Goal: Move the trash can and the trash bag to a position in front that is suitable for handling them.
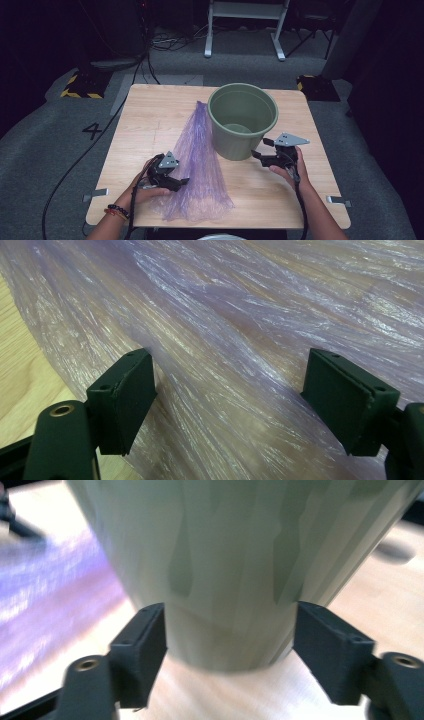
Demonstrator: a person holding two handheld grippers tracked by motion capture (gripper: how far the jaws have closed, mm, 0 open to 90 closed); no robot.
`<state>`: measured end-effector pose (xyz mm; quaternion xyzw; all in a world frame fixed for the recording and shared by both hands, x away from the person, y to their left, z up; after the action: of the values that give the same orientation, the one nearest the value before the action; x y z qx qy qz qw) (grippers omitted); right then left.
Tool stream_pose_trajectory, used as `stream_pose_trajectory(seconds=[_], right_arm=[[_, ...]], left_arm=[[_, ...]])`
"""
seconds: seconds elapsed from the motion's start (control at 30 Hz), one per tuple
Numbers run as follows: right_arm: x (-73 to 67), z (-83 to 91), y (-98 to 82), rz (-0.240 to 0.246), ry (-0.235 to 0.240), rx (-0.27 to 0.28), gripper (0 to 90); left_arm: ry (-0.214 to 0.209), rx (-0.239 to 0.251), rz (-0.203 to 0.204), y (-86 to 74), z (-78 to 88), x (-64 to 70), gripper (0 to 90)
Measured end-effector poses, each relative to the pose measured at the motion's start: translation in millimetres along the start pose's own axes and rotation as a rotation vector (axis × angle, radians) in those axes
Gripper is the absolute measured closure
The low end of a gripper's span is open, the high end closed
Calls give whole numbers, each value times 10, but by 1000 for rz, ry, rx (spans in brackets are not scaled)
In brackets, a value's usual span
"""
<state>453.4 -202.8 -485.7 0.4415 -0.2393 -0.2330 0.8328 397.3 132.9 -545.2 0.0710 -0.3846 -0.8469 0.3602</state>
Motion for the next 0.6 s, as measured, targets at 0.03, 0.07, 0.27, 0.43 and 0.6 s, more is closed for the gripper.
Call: stream_pose_trajectory(seconds=[0.03, 0.07, 0.27, 0.43, 0.6], right_arm=[[-9, -28, -47, -5, 16, -27, 316], [-20, -57, -95, -9, 25, -47, 316], [-191, -153, -207, 14, 111, -101, 320], [-394, -201, -203, 43, 205, -100, 391], [-730, -302, -145, 111, 312, -100, 523]], left_arm=[[0, 0, 0, 0, 0, 0, 208], [-6, 0, -7, 14, -19, 24, 208], [-22, -4, -18, 18, -42, 102, 208], [-23, -7, -26, 17, -41, 111, 205], [-15, -22, -21, 9, -25, 111, 194]])
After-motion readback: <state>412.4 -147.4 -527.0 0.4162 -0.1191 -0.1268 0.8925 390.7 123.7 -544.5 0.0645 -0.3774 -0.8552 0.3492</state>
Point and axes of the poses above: each handheld gripper's, and its own axes: z roughly backward along the jaws, y roughly out of its top, x roughly to its right, the point moved 6 cm from there along -z, roughly forward along the jaws, and after that the axes turned 12 degrees about z, right-handed, at the moved point
